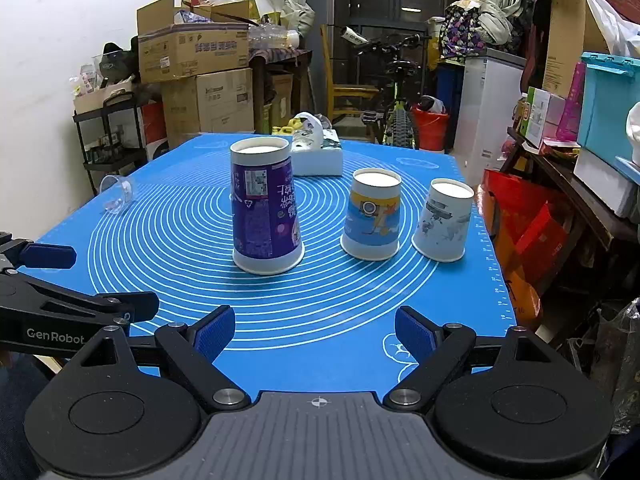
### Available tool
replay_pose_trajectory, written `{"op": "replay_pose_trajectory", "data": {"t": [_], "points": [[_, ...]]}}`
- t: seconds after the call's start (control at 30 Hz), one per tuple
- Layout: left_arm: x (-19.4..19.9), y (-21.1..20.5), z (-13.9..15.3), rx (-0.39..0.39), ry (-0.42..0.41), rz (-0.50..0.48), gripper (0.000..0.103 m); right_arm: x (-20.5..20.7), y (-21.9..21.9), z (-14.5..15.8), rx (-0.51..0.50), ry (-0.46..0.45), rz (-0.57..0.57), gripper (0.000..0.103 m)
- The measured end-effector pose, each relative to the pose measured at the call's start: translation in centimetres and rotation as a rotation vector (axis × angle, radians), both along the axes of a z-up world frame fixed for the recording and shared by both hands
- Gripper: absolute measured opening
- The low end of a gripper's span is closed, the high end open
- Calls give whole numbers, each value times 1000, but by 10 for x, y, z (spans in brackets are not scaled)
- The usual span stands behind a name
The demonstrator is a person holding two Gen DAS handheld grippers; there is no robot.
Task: Flip cup upside down
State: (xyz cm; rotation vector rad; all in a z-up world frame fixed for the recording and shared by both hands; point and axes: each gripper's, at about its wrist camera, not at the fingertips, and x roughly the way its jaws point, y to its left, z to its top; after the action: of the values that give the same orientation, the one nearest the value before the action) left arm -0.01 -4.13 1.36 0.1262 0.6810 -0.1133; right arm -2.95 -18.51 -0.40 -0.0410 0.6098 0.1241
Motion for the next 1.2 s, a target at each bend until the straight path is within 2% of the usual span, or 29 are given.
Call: {"op": "replay_pose_trajectory", "data": {"t": [1.2], "points": [[0,-1,-4,4,3,1,100,0,0,-5,-8,11,4,89]]}}
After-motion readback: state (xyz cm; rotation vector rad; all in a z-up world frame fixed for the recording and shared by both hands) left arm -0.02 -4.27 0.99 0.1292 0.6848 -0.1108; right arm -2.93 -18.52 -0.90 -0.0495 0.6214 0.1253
